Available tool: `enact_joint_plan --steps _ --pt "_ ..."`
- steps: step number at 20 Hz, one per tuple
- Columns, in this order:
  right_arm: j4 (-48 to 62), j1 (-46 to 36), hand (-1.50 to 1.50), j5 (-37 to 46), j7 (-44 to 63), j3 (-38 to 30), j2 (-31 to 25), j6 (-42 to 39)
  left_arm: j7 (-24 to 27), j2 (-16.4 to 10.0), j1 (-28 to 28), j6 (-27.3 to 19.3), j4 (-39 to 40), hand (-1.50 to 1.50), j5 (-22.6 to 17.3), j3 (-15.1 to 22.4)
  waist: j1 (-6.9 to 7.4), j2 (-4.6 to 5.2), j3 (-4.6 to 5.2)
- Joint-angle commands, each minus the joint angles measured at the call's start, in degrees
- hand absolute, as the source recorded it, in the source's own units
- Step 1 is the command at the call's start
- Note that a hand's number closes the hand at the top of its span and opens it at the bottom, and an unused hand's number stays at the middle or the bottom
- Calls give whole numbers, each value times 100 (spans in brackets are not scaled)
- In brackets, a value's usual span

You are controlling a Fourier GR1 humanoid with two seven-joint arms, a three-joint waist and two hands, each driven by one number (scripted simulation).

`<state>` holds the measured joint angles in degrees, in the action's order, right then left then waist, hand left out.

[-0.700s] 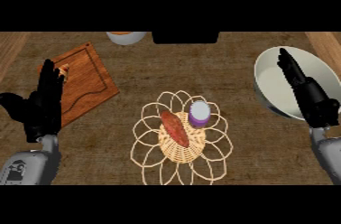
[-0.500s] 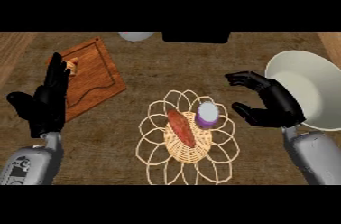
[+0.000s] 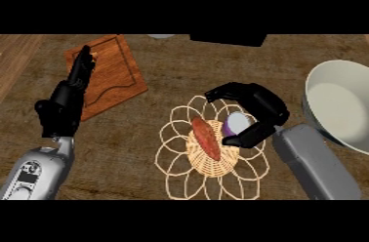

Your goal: Pick the sweet potato from the placemat and place it in the bowl

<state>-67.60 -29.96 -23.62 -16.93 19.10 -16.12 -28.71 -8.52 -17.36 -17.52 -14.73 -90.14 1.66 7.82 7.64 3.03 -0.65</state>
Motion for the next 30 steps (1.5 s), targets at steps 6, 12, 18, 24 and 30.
enact_joint_plan --steps 6,12,18,24,30 --pt "1027 -1412 -150 785 -1426 199 -718 -2173 24 -41 67 103 111 0 8 3 -95 -100 42" --pt "1002 -2283 -150 2070 -1651 914 -741 -1721 -45 -67 -12 118 83 0 131 75 -97 -124 46" --pt "1068 -2688 -150 2968 -2224 1870 -653 -1608 -84 -80 103 87 74 0 136 -14 -274 -174 56" --pt "1523 -2965 -150 3491 -2774 2679 -331 -1305 -20 38 117 64 114 0 135 -15 -343 -169 61" --pt "1932 -3334 -150 3955 -3056 3305 -84 -996 -58 -43 218 16 78 0 219 -152 -479 -232 65"
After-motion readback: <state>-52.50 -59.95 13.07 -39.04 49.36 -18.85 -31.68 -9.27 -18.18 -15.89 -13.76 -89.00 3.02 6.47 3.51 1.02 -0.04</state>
